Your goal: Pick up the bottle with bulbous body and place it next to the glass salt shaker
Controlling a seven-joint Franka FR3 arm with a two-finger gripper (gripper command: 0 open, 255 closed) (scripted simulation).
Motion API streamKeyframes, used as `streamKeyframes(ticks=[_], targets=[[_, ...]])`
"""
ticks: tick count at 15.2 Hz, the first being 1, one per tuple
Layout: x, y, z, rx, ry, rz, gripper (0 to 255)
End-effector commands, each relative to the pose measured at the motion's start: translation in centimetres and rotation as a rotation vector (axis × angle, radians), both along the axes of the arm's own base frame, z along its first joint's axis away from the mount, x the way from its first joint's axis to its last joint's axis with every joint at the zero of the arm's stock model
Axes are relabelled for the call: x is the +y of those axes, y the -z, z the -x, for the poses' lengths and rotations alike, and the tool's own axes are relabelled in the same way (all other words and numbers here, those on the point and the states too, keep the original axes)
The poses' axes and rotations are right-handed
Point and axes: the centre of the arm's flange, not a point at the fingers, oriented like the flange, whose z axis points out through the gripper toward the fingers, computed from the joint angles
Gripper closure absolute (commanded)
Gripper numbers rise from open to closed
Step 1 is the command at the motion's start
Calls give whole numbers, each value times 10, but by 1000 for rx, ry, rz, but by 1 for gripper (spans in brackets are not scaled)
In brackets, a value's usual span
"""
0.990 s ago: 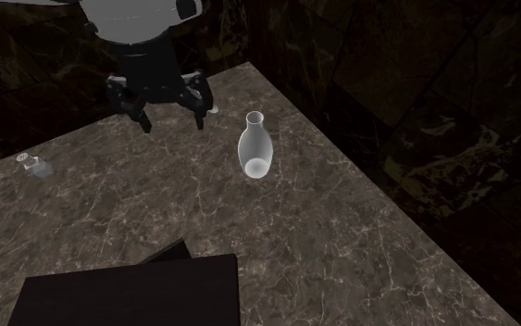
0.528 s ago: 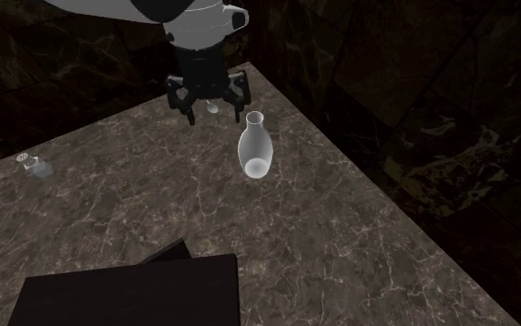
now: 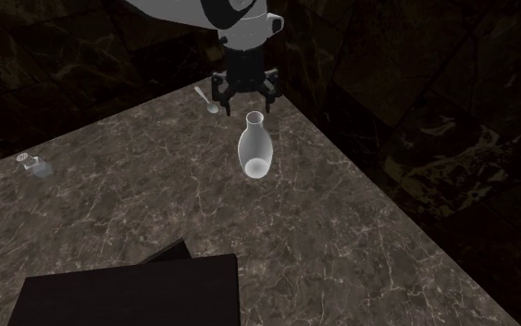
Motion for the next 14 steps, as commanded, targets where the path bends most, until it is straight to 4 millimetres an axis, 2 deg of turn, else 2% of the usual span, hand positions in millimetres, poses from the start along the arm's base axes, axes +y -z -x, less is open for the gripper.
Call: streamKeyframes(ticks=[1,8,14], targets=[[-16,13,-14,0,0,1,0],[-16,50,-10,0,0,1,0],[-16,53,-9,0,0,1,0]])
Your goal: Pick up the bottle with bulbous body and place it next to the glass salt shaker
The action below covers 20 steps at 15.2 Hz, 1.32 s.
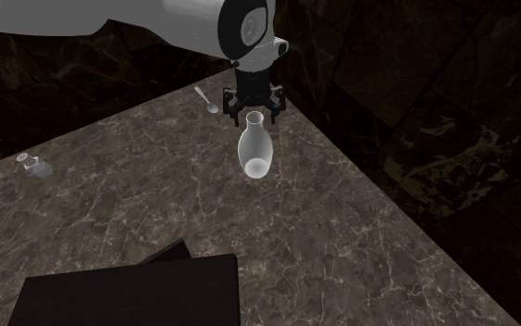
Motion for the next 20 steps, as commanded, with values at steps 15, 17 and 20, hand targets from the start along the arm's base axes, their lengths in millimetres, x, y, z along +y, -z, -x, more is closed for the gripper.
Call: streamKeyframes(ticks=[15,17,20], targets=[[0,-16,0,0,0,0,255],[0,-26,0,0,0,0,255],[0,-42,0,0,0,0,255]])
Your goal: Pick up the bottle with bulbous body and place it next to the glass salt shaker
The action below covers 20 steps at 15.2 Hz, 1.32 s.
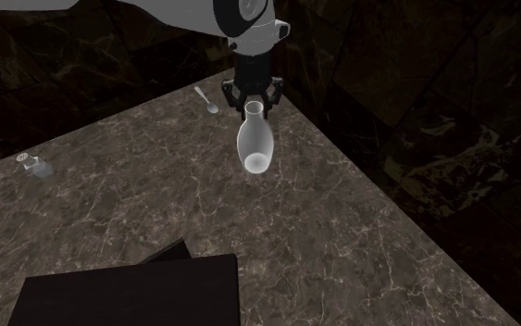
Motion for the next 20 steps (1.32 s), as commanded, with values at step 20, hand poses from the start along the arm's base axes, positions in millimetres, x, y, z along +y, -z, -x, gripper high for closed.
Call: streamKeyframes(ticks=[20], targets=[[-1,-112,-1,0,0,0,255]])
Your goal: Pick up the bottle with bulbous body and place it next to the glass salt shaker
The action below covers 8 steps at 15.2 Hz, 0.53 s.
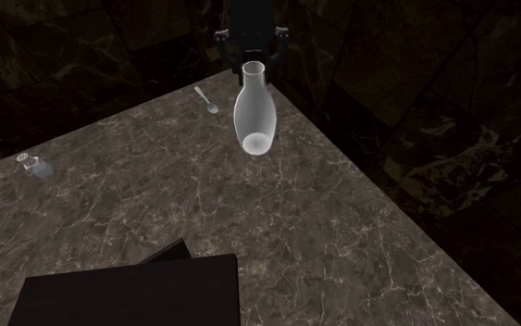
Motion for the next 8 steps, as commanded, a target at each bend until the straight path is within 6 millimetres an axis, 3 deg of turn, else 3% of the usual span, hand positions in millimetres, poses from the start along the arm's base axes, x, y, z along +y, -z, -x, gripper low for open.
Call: streamKeyframes(ticks=[1,8], targets=[[0,-10,0,0,0,0,255],[0,-47,0,0,0,0,255]])
